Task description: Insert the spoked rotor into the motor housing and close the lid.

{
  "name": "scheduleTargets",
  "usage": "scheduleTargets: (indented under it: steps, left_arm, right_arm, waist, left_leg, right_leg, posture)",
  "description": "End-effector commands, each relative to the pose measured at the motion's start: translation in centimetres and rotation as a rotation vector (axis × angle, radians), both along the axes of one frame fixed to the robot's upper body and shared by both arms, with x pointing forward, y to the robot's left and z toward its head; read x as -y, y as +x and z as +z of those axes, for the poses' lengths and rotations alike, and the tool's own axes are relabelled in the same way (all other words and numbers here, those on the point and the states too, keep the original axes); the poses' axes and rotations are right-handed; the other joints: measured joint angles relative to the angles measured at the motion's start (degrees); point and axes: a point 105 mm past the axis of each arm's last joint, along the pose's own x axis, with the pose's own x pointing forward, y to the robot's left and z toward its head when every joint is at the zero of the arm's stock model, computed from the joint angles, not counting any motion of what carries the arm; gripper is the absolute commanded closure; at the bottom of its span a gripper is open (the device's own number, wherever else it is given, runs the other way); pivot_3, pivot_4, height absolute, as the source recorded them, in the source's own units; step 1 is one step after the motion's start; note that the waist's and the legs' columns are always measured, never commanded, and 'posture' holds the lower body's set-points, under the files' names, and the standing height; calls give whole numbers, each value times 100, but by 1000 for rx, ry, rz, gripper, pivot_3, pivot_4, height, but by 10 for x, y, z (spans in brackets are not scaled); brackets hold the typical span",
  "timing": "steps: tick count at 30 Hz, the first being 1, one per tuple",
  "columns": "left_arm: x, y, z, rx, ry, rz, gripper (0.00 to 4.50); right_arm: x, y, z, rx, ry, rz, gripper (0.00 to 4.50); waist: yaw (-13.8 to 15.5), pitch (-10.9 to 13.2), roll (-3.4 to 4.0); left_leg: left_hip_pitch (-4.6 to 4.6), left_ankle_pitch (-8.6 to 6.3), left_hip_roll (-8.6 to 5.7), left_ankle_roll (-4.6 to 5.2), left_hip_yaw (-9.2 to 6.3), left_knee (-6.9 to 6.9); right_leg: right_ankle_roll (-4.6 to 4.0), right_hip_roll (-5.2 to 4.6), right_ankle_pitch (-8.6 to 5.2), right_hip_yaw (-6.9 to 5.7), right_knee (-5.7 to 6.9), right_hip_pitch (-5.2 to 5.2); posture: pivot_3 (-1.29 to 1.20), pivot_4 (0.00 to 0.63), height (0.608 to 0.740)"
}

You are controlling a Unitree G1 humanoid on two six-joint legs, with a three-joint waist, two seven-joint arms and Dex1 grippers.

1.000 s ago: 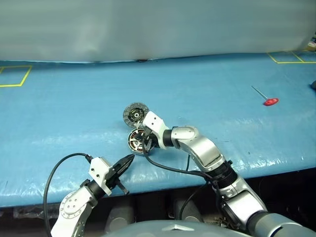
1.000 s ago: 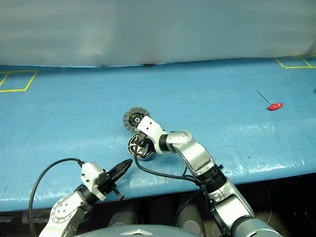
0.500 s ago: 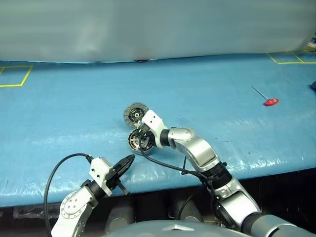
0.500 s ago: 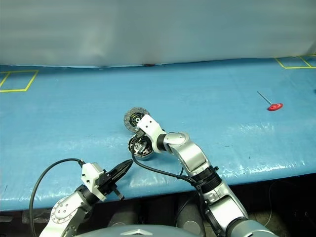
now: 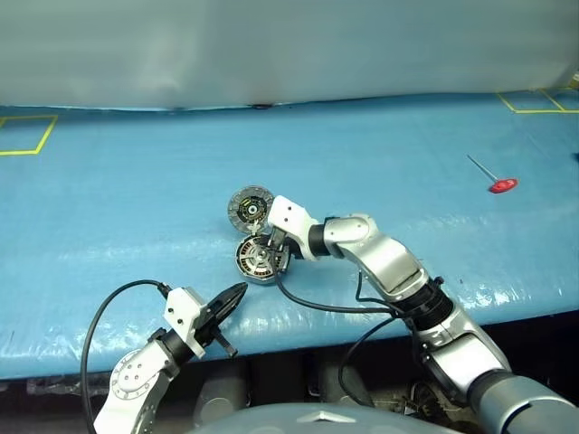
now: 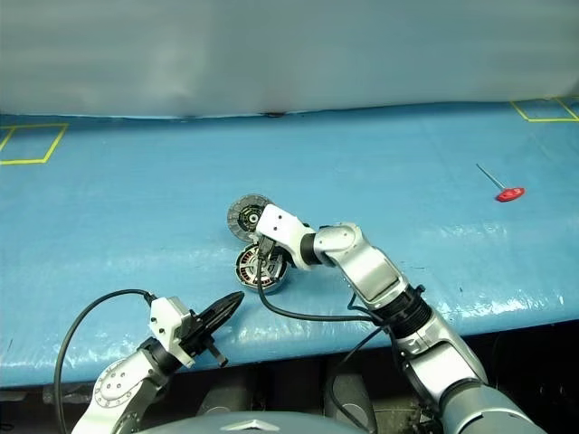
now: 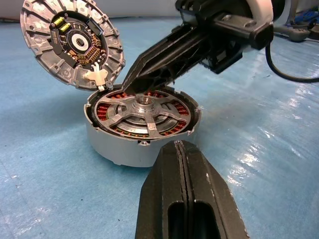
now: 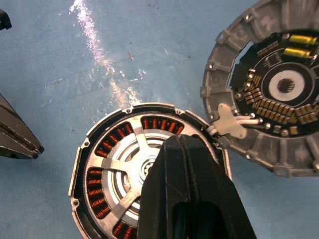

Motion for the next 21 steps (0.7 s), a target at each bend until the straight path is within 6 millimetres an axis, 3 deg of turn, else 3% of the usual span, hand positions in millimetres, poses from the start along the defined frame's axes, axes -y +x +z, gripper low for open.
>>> scheduleTargets:
  steps: [1, 5, 8, 13, 16, 21]
  left_arm:
    - [-2, 1, 6, 33, -10, 13, 4493]
    - [-17, 4, 9, 44, 10, 49, 4493]
    - [-21, 4, 9, 43, 17, 46, 4493]
    - [-19, 4, 7, 32, 14, 29, 4493]
    - [-15, 1, 5, 25, -1, 24, 4493]
    - [-10, -3, 1, 11, -20, 19, 4493]
  right_arm:
    - [-8, -4, 18, 57, 30, 75, 4500]
    - [-2, -6, 19, 108, -30, 146, 4500]
    - [9, 3, 26, 193, -119, 191, 4500]
    - [17, 31, 63, 345, -208, 207, 4500]
    - [11, 59, 87, 506, -252, 143, 4500]
    - [-12, 94, 101, 660, -259, 45, 4500]
  waist:
    - [2, 1, -1]
    - [19, 8, -2]
    - [33, 30, 3]
    - [-8, 47, 2]
    - [-19, 47, 2]
    - [-24, 48, 3]
  left_leg:
    - [0, 0, 1, 0, -2, 0]
    - [-1, 0, 0, 0, -6, 0]
    - [-1, 0, -4, 0, -5, 6]
    - [1, 1, -6, 0, -1, 14]
    - [2, 2, -1, -2, -3, 9]
    - [1, 5, 3, -7, 8, 4]
  right_leg:
    - [-1, 8, -1, -2, 0, 1]
    - [1, 12, -2, -5, 0, 3]
    - [0, 10, -3, -6, 0, 5]
    - [4, 12, 1, -1, 5, 6]
    - [6, 19, 3, -3, 8, 5]
    - [8, 21, 5, 1, 10, -1]
  posture:
    - [0, 150, 740]
    - [0, 150, 740]
    - [0, 150, 740]
    - [0, 150, 740]
    - [0, 150, 740]
    - [0, 150, 740]
